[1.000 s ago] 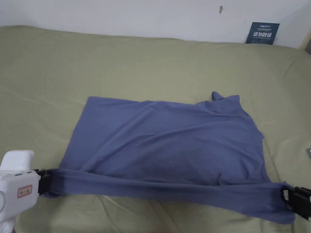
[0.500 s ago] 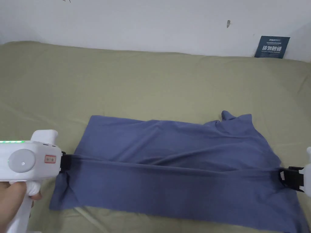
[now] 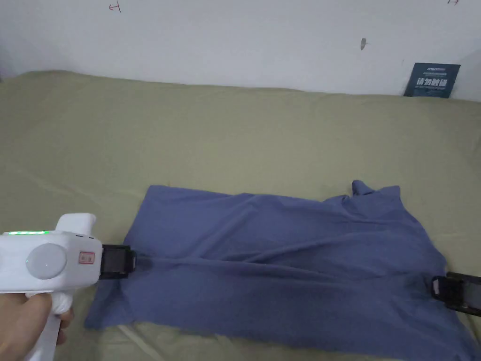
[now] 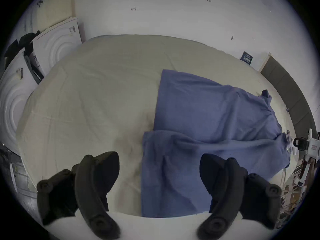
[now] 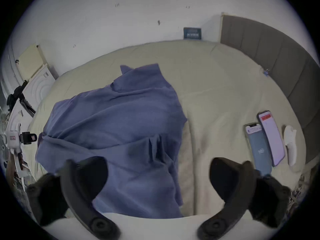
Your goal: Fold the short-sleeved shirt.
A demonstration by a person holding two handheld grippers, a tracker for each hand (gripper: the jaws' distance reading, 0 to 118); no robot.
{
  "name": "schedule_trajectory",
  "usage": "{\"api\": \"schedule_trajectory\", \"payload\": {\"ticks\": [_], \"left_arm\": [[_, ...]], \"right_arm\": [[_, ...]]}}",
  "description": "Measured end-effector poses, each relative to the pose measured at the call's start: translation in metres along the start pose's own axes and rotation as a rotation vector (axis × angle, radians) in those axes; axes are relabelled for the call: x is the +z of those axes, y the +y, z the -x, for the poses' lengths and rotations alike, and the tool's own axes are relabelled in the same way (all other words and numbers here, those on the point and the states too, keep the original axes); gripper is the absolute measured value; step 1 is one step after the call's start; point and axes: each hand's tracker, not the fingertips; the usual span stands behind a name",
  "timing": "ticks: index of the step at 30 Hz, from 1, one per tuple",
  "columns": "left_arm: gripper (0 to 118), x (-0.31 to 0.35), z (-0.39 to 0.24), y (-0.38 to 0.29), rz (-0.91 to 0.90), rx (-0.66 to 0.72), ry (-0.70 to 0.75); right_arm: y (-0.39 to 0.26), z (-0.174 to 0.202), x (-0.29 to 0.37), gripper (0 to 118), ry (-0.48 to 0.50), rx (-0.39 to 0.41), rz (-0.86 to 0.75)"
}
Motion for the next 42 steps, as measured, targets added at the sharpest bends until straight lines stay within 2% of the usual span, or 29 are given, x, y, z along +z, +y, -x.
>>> {"api": "schedule_trajectory", "payload": {"ticks": [1,2,3,4,5,9,10,11,12,13,14,18,19,20,21,22,23,25,26,28,29,31,32,35,36,37,38,39,42], "left_arm": [[94,0.007,0.0,-0.005,-0.011,-0.015,0.022],[72,0.015,0.004,-0.01,-0.019,-0.026,0.026],[42,0.019,0.005,-0.016,-0.017,-0.038,0.025],[8,0.022,0.006,-0.023,-0.011,-0.033,0.024],[1,0.024,0.007,-0.029,-0.008,-0.032,0.026],[1,0.034,0.007,-0.04,0.036,-0.021,-0.058],[7,0.033,0.008,-0.04,0.044,-0.026,-0.059],[41,0.03,0.006,-0.039,0.059,-0.038,-0.049],[83,0.026,0.004,-0.04,0.067,-0.053,-0.03],[110,0.019,0.002,-0.04,0.084,-0.06,-0.022],[114,0.009,0.0,-0.042,0.113,-0.095,0.027],[111,-0.021,-0.002,-0.042,0.172,-0.069,0.048],[102,-0.023,-0.001,-0.043,0.161,-0.059,0.051],[74,-0.023,-0.001,-0.042,0.156,-0.053,0.056],[61,-0.02,-0.002,-0.041,0.138,-0.043,0.045],[39,-0.015,-0.003,-0.043,0.11,-0.042,0.049],[8,-0.011,-0.003,-0.042,0.092,-0.052,0.042],[8,-0.009,0.001,-0.039,0.092,0.01,-0.073],[8,-0.008,0.001,-0.039,0.102,-0.001,-0.035],[8,-0.008,-0.002,-0.04,0.092,-0.06,-0.015],[8,-0.01,-0.002,-0.04,0.103,-0.071,-0.011],[8,-0.011,-0.003,-0.04,0.107,-0.054,-0.013],[8,-0.011,-0.003,-0.04,0.107,-0.051,-0.014],[8,-0.013,-0.004,-0.04,0.107,-0.059,-0.008],[8,-0.013,-0.004,-0.04,0.108,-0.062,-0.007],[8,-0.013,-0.003,-0.041,0.108,-0.059,-0.007],[8,-0.012,-0.004,-0.04,0.108,-0.055,-0.008],[8,-0.011,-0.004,-0.04,0.106,-0.056,-0.007],[8,-0.004,-0.005,-0.039,0.093,-0.073,0.001]], "right_arm": [[-0.005,-0.001,0.008,111,-0.004,-0.005,-0.008],[-0.011,-0.001,0.018,102,-0.009,-0.007,-0.013],[-0.019,-0.001,0.026,79,-0.009,-0.006,-0.028],[-0.026,-0.001,0.029,41,-0.009,-0.004,-0.031],[-0.033,0.0,0.032,0,-0.014,-0.005,-0.032],[-0.057,0.0,0.038,0,0.012,0.035,-0.006],[-0.06,0.0,0.037,0,0.002,0.054,-0.001],[-0.063,0.0,0.036,0,-0.009,0.062,0.001],[-0.063,-0.001,0.036,0,-0.007,0.059,0.003],[-0.063,-0.003,0.035,0,0.003,0.049,0.007],[-0.065,-0.004,0.033,0,0.013,0.036,0.011],[-0.068,-0.002,0.027,0,0.016,0.026,0.024],[-0.069,-0.002,0.024,0,0.017,0.029,0.031],[-0.068,-0.002,0.024,0,0.016,0.031,0.034],[-0.069,-0.002,0.023,0,0.014,0.032,0.036],[-0.069,-0.002,0.022,0,0.015,0.031,0.038],[-0.07,-0.002,0.021,0,0.016,0.03,0.038],[-0.067,-0.006,0.016,3,0.015,0.027,0.034],[-0.066,-0.007,0.014,34,0.017,0.026,0.03],[-0.064,-0.007,0.013,110,0.022,0.009,0.017],[-0.062,-0.007,0.009,118,0.025,0.005,0.024],[-0.058,-0.008,0.008,115,0.0,-0.014,-0.037],[-0.057,-0.005,0.003,107,0.018,0.003,0.018],[-0.055,-0.005,-0.012,104,0.026,0.007,0.064],[-0.059,-0.005,-0.018,97,0.029,0.023,0.085],[-0.06,-0.005,-0.021,78,0.027,0.029,0.099],[-0.06,-0.005,-0.022,37,0.028,0.034,0.108],[-0.061,-0.005,-0.022,3,0.057,0.032,0.115],[-0.064,-0.003,-0.012,2,0.062,0.022,0.092]]}}
